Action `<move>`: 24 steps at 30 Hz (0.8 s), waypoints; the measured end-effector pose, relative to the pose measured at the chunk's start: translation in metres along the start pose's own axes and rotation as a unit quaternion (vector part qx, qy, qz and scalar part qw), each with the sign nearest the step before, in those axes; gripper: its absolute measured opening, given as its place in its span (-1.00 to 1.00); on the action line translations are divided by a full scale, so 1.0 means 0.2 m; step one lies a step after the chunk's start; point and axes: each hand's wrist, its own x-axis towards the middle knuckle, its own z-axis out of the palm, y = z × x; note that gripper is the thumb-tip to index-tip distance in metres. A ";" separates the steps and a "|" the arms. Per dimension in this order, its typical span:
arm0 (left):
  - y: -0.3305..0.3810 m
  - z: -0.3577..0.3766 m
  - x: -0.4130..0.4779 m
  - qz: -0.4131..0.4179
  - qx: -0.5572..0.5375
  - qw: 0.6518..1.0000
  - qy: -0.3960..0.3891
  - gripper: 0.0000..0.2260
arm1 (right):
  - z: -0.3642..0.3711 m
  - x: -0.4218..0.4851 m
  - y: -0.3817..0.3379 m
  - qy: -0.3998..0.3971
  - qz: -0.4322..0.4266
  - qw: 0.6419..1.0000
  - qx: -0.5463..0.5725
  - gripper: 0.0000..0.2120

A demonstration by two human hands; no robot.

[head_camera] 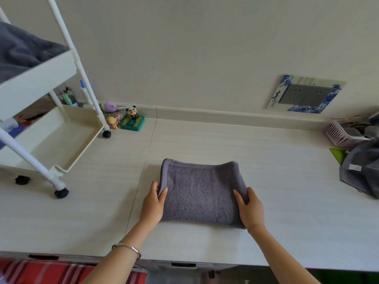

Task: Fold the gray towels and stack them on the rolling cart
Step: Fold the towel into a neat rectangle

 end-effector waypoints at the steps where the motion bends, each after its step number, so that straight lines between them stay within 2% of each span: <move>1: 0.00 0.00 0.00 0.006 0.010 1.000 -0.005 -0.84 | -0.01 -0.02 0.01 0.006 -0.011 1.000 0.008 -0.68; 4: -0.01 0.02 0.00 0.011 0.025 1.000 -0.007 -0.83 | -0.01 -0.05 0.03 0.023 -0.015 0.999 0.036 -0.74; 8: 0.01 0.01 -0.01 -0.010 0.030 0.999 0.018 -0.79 | -0.02 -0.05 0.02 -0.010 0.009 0.999 0.041 -0.82; 10: 0.05 0.01 -0.02 -0.017 0.068 0.995 0.067 -0.69 | -0.04 -0.03 0.01 0.027 -0.022 0.999 -0.009 -0.63; 11: 0.09 0.01 -0.01 0.003 0.096 0.991 0.088 -0.59 | -0.03 -0.01 -0.02 0.050 -0.062 0.996 -0.048 -0.55; 13: 0.18 0.06 0.02 0.125 0.167 0.972 0.110 -0.48 | 0.01 -0.01 -0.13 0.058 -0.155 0.979 -0.116 -0.52; 14: 0.22 0.09 0.04 0.185 0.202 0.956 0.101 -0.48 | 0.06 -0.01 -0.18 0.038 -0.193 0.969 -0.147 -0.54; 16: 0.31 0.17 0.07 0.225 0.258 0.939 0.024 -0.46 | 0.17 -0.01 -0.26 -0.011 -0.233 0.950 -0.207 -0.45; 19: 0.31 0.30 0.08 0.185 0.326 0.922 -0.094 -0.46 | 0.28 0.00 -0.23 -0.075 -0.214 0.936 -0.270 -0.29; 21: 0.23 0.34 0.08 0.161 0.362 0.912 -0.103 -0.40 | 0.29 0.01 -0.14 -0.098 -0.204 0.932 -0.284 -0.29; 24: 0.18 0.35 0.12 0.155 0.352 0.920 -0.080 -0.33 | 0.24 0.05 -0.05 -0.102 -0.214 0.928 -0.288 -0.35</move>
